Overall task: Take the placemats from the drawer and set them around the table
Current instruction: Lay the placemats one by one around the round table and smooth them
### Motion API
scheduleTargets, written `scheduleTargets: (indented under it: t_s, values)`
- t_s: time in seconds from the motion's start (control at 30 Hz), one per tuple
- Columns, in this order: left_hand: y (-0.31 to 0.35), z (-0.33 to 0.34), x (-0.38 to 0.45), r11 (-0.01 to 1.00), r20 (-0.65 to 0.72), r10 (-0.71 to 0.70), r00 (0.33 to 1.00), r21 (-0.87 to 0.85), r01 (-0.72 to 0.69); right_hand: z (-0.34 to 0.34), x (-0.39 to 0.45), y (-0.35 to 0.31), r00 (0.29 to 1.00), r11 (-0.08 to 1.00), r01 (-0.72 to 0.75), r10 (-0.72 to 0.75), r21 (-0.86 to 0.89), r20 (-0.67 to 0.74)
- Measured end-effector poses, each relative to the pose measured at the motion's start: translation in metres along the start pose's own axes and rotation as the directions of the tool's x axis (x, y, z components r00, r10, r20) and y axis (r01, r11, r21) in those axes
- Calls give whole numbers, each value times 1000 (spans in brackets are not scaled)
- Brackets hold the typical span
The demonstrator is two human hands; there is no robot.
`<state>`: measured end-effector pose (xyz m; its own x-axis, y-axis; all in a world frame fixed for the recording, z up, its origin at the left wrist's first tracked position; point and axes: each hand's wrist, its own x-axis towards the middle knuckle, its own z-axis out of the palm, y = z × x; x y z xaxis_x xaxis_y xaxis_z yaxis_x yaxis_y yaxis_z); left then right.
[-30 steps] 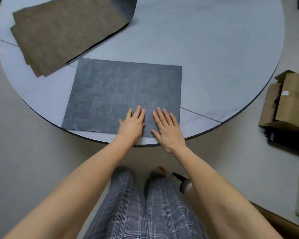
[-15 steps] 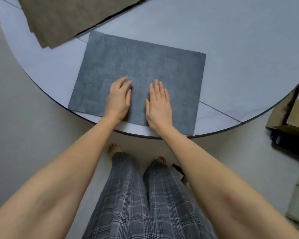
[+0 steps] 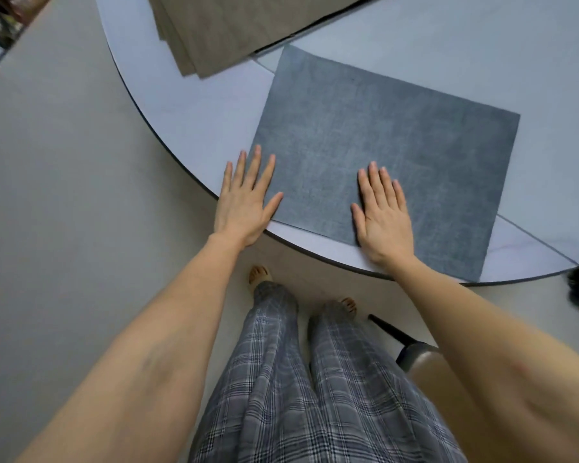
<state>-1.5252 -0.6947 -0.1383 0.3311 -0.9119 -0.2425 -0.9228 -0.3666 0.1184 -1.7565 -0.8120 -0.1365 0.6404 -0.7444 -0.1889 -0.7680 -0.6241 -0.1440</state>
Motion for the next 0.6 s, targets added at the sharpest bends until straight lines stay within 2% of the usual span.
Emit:
scheduleTargets:
  t_s: [0.07,0.13,0.23,0.3,0.37,0.47,0.6]
  values:
    - [-2,-5,3,1000,-63,-25,998,8,25,-3,0,-2,1000,1000,-2,2,9,16]
    - [-7,-17,19,1000,-203,-15,979,8,17,-9,1,-3,1000,1000,-4,5,19,-21]
    - [-4,-38,65,985,-351,151,924,-22,-169,-26,23,-8,990,997,-32,42,74,-138]
    - [15,-52,104,953,-337,276,900,-28,-303,-35,56,-12,976,993,-83,99,88,-194]
    - [38,-60,138,935,-237,329,914,-56,-351,-38,95,-18,968,986,-136,154,99,-197]
    - [47,-53,178,952,-77,301,950,-35,-305,-31,141,-24,972,978,-173,189,114,-143]
    - [30,-38,196,976,-86,218,972,9,-218,-17,152,-23,959,973,-225,232,60,-165]
